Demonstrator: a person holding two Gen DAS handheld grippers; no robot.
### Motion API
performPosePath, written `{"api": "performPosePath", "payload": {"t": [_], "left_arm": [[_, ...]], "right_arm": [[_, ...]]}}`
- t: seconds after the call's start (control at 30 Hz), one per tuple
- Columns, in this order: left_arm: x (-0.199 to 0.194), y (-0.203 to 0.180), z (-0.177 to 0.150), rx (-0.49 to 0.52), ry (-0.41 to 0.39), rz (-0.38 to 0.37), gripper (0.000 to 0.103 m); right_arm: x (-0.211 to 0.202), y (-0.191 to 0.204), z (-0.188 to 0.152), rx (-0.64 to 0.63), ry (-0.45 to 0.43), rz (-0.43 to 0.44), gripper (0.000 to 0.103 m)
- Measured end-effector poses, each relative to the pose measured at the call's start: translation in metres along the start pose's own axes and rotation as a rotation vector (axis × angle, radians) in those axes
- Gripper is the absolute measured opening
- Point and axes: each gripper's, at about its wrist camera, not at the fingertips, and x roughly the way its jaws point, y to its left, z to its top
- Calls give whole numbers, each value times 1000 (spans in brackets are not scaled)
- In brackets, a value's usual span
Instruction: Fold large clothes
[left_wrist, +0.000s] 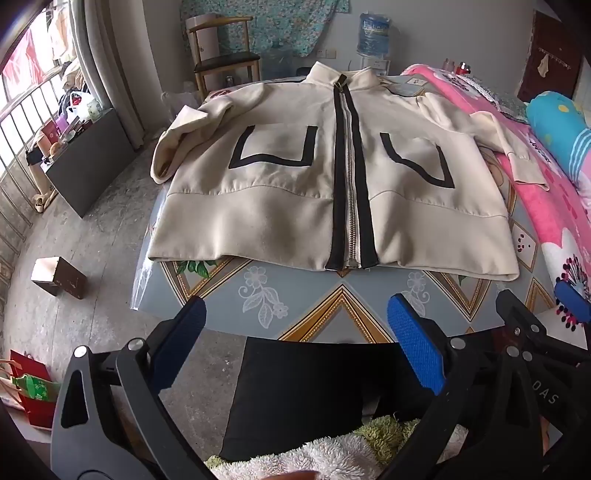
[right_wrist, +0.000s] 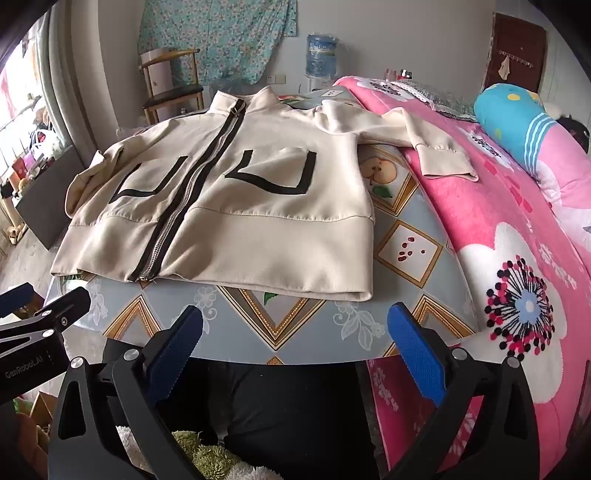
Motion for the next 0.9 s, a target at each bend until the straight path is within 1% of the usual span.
{"api": "performPosePath", "payload": {"t": [0.6,0.67,0.9], "left_arm": [[1,2,0,-8,14,-2,95],[3,2,0,-9,13,-1,95],[5,2,0,-11,15,-5,95]], "right_arm": [[3,-3,0,-3,7,2,98],[-1,7,2,-4,9,3,98],[1,7,2,-5,8,3,98]]}}
